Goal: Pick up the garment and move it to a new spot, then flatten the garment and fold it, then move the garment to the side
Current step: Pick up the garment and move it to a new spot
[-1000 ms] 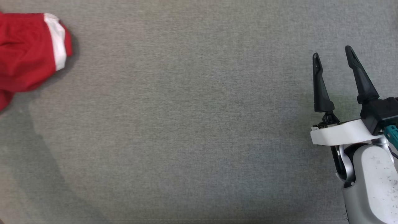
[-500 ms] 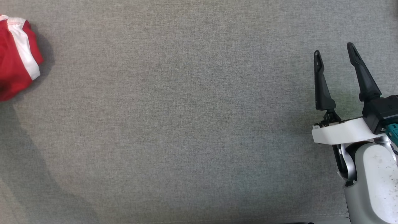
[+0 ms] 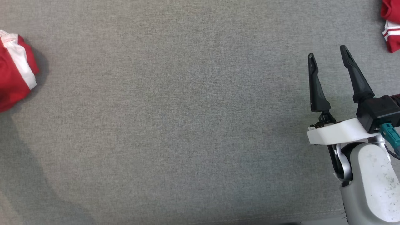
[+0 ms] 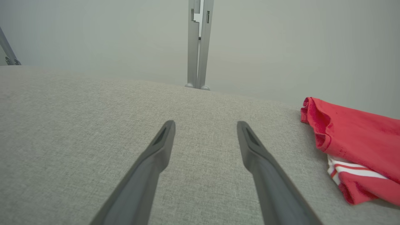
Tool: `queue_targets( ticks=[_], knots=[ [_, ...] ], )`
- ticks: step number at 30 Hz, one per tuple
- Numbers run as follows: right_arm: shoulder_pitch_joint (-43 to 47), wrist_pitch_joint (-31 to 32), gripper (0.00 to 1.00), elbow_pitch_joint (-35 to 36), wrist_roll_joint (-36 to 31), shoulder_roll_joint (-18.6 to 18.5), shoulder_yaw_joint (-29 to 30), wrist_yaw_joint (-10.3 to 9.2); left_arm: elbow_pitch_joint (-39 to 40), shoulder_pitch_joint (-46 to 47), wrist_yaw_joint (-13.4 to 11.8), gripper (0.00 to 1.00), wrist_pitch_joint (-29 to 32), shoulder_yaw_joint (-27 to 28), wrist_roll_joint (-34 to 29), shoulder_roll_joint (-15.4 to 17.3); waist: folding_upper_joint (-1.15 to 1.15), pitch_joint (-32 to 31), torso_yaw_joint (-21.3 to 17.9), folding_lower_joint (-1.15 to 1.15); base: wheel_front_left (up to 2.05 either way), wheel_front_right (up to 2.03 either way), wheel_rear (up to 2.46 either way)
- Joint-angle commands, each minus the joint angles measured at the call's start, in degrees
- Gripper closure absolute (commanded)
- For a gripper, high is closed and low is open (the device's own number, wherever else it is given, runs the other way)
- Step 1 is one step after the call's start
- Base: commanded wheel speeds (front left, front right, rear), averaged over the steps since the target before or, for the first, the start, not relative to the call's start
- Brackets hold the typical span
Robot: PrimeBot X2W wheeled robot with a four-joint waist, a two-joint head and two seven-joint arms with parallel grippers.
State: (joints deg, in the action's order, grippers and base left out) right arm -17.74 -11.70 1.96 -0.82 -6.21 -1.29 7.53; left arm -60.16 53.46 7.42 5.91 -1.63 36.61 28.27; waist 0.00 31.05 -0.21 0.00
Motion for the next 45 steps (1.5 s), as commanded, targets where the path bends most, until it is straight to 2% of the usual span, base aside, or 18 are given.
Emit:
queue_targets(
  ticks=[1,8,14,23,31,37,45],
  knots=[
    [-0.1,-0.5,0.0,-0.4,-0.1,0.1,0.3,-0.09,0.4,-0.1,0.1,1.0,-2.0,-0.5,-0.2,0.4,0.0,-1.4,-0.8,0.0,0.0,0.0,0.0],
    [0.7,-1.8,0.0,-3.0,0.7,1.2,0.1,-0.09,4.5,3.8,0.1,1.0,-13.2,-3.8,-2.1,2.6,0.0,-5.6,-2.0,0.0,0.0,0.0,0.0],
    [1.4,-2.8,0.0,-5.2,1.4,2.3,-0.1,-0.09,11.4,7.5,0.1,1.0,-17.8,-7.7,-4.1,2.9,0.0,-9.4,-3.7,0.0,0.0,0.0,0.0],
    [2.2,-3.6,0.0,-8.0,3.6,3.1,-0.4,-0.09,26.5,13.5,-0.8,1.0,-15.8,-13.7,-8.3,0.2,0.0,-13.0,-9.2,0.0,0.0,0.0,0.0],
    [2.8,-3.5,0.0,-7.0,8.2,3.3,-1.5,-0.09,37.1,15.2,-1.4,1.0,-10.3,-19.7,-10.4,-4.8,0.0,-13.2,-14.9,0.0,0.0,0.0,0.0],
    [3.3,-3.5,0.0,-7.2,10.4,3.3,-2.3,-0.09,39.6,9.4,-1.8,1.0,-9.3,-23.9,-10.5,-8.5,0.0,-13.5,-18.4,0.0,0.0,0.0,0.0],
    [3.7,-3.5,0.0,-7.7,11.7,3.3,-3.5,-0.09,36.4,-2.8,-3.4,1.0,-12.1,-27.0,-9.4,-10.8,0.0,-14.1,-20.6,0.0,0.0,0.0,0.0]
  ],
)
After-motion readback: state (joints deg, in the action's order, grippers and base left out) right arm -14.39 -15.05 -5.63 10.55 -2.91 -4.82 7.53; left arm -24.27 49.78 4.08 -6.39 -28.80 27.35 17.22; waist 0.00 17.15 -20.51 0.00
